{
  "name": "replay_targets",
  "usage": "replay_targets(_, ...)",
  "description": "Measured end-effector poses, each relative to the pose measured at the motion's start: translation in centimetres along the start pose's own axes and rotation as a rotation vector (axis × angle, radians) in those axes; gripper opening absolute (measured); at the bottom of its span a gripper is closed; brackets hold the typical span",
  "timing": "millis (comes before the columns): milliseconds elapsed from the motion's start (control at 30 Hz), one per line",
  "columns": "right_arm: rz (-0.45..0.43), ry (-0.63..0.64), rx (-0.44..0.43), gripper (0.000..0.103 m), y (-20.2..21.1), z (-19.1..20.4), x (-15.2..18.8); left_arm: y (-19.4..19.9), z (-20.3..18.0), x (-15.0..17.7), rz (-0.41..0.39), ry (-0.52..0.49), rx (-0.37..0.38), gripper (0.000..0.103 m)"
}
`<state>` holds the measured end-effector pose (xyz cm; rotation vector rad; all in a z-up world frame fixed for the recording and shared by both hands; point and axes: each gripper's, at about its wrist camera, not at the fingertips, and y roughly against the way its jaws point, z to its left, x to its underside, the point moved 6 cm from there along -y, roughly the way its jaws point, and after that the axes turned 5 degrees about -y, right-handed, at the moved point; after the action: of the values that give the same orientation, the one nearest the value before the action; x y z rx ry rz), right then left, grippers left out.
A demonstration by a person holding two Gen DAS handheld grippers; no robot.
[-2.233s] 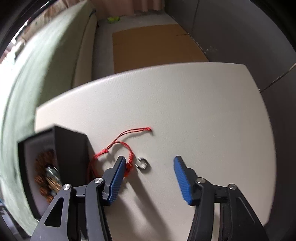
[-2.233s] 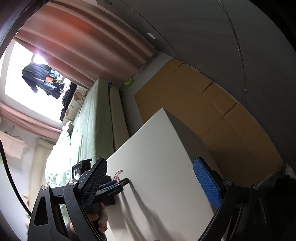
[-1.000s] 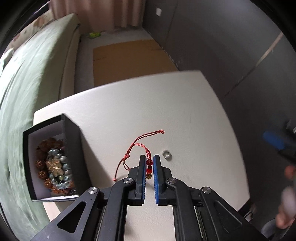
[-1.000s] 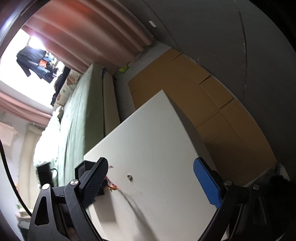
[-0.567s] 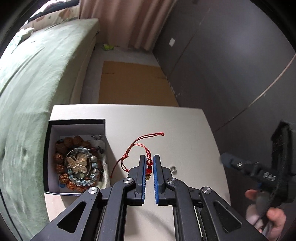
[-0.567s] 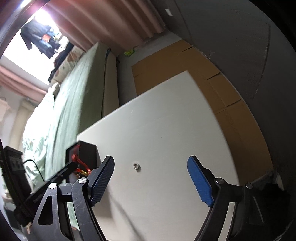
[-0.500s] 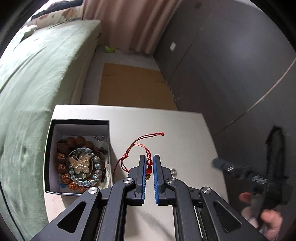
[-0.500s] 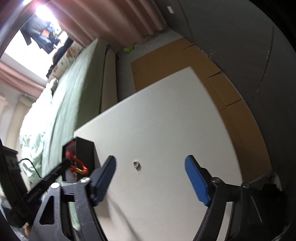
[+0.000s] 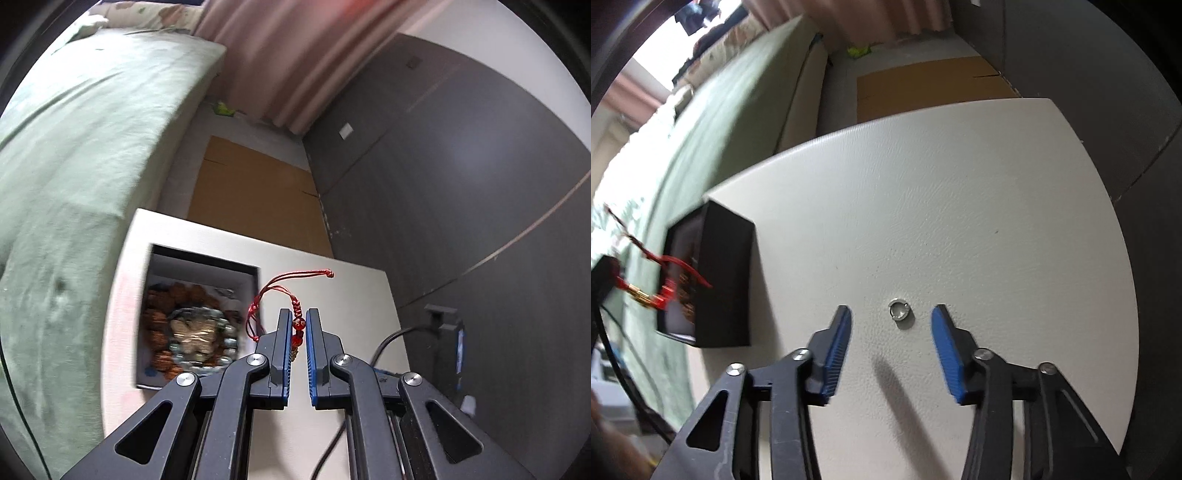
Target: Organize jewelry
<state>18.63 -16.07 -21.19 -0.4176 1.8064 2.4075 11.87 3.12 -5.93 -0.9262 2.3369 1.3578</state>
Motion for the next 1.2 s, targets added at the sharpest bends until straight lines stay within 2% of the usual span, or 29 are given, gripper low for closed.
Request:
replay_targets(200,-0.055,0.092,0.130,0.040,-0.2,0.6,0.5,2.5,2.4,-0.7,-0.038,0.049,0.008,0.007)
replay_targets(267,-0.066,0.124,0.173,0.034,-0.3,0.9,0.7,3.0,2.7,-0.7,-0.043,0.056,0.008,0.007)
replay_targets(300,-0.072,0.145,0.189,0.028,-0.2,1.1,0.8,3.2,2.9,-0.8,-0.046,0.059,0.008,0.007)
replay_targets(333,-0.072,0.155,0.180,0.016,-0.2,1.3,1.0,3.3,3.1,-0.8,-0.049,0.063,0.008,0.007)
replay_targets(367,-0.072,0.160,0.178,0.013,-0.1,1.4,1.1,3.4,3.3,-0.8,-0.050,0.067,0.008,0.007)
replay_targets(467,-0.075,0.168,0.179,0.013,0.1,1.2,1.4,3.4,3.8,-0.8,-0.043,0.084,0.014,0.007)
replay_targets(600,-0.093,0.127,0.103,0.013,1.5,1.5,1.4,2.6,4.0,-0.7,-0.020,0.099,0.017,0.007)
replay_targets(700,-0.138,0.092,0.040,0.013,3.3,2.1,0.9,0.8,4.0,-0.5,0.040,0.112,0.000,0.009)
replay_targets(767,-0.157,0.070,-0.013,0.013,4.3,2.3,0.7,-0.1,3.9,-0.1,0.082,0.121,0.006,0.016)
replay_targets(800,-0.162,0.064,-0.029,0.013,4.4,2.7,0.7,-0.2,4.1,-0.1,0.079,0.130,0.006,0.026)
replay_targets(833,-0.171,0.055,-0.056,0.013,4.7,2.9,0.7,-0.1,4.2,-0.1,0.067,0.138,0.000,0.043)
replay_targets(867,-0.177,0.050,-0.079,0.013,5.0,3.2,0.8,0.1,4.3,-0.2,0.053,0.141,-0.008,0.054)
replay_targets(900,-0.181,0.044,-0.104,0.013,5.2,3.5,0.8,0.5,4.5,-0.4,0.029,0.144,-0.016,0.070)
replay_targets(1000,-0.202,0.029,-0.171,0.013,5.8,4.4,1.1,1.9,4.9,-0.9,-0.027,0.159,-0.007,0.073)
replay_targets(1200,-0.240,0.013,-0.310,0.010,6.2,7.4,-0.2,3.0,6.5,-0.8,-0.043,0.203,-0.018,0.073)
